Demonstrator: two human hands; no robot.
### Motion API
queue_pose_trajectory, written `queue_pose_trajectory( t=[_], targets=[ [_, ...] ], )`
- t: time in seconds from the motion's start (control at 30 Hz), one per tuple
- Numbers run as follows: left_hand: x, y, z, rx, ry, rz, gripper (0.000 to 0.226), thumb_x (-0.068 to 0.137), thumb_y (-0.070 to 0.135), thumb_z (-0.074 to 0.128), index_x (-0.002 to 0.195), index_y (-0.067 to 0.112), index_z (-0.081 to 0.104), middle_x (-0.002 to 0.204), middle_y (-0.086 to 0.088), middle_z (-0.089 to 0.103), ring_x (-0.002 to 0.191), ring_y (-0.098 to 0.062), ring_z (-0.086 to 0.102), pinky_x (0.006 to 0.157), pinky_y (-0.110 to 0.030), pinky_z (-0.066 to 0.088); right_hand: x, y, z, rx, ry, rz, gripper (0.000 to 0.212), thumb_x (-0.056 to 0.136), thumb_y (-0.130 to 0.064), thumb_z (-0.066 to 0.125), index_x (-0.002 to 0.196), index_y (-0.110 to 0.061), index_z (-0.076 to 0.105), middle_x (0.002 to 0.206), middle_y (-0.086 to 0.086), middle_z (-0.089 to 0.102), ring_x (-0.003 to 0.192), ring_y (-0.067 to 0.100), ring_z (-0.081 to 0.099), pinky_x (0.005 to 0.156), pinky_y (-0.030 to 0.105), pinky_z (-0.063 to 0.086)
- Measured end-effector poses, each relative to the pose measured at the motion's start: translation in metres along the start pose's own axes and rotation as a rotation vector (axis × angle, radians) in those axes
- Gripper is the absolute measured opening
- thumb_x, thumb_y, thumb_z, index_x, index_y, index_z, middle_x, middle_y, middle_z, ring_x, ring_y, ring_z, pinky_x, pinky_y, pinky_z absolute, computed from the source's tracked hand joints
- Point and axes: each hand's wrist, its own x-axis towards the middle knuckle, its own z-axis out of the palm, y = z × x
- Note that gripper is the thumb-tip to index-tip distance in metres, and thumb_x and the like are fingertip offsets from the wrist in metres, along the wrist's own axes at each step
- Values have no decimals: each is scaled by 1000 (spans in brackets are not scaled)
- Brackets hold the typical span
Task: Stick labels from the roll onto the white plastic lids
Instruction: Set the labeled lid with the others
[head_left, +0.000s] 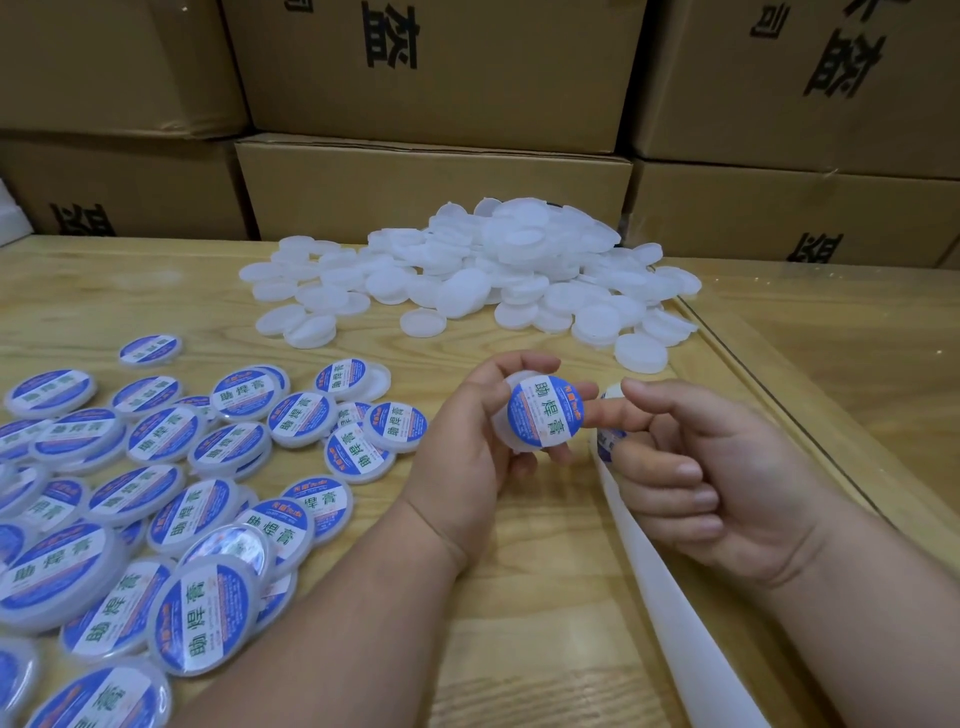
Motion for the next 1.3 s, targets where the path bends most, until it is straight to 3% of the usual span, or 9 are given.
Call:
queue_pose_trajectory(
  t=[0.6, 0.9, 1.07, 1.2, 1.3],
  targets=[
    [2, -4, -2, 56, -10, 8, 33, 77, 23, 40, 101, 21, 63, 103, -14, 77, 57, -23, 62, 52, -33, 29, 3, 3, -3, -15, -6, 12, 43, 78, -40, 66, 107, -10, 75, 42, -6, 29, 28, 4, 23, 31, 10, 21],
    [1, -4, -1, 105, 14, 10, 44, 68, 8, 43, 84, 39, 70, 105, -9, 78, 59, -20, 63, 52, -29, 34, 2, 3, -4, -34, 4, -2, 45, 78, -41, 65, 109, -10, 77, 43, -5, 28, 29, 4, 22, 31, 10, 20],
    [3, -8, -3, 195, 107, 59, 46, 69, 7, 50, 101, 37, 63, 107, 1, 78, 65, -13, 64, 52, -19, 41, 1, 4, -4, -40, -23, -15, 51, 81, -40, 62, 120, -10, 72, 44, -4, 29, 31, 5, 22, 33, 11, 21],
    [6, -11, -7, 207, 150, 72, 54, 67, 10, 58, 114, 36, 58, 107, 6, 78, 67, -8, 60, 55, -18, 41, -2, 1, -6, 1, -27, -80, 48, 86, -35, 58, 127, -12, 69, 45, -3, 33, 31, 5, 24, 33, 11, 22],
    [6, -11, -9, 173, 193, 87, 32, 83, 27, 68, 114, 33, 64, 108, 5, 78, 62, -8, 58, 58, -20, 42, -3, -4, -8, 63, 38, -169, 54, 77, -36, 63, 125, -11, 70, 44, -3, 31, 32, 6, 18, 31, 12, 21]
  ],
)
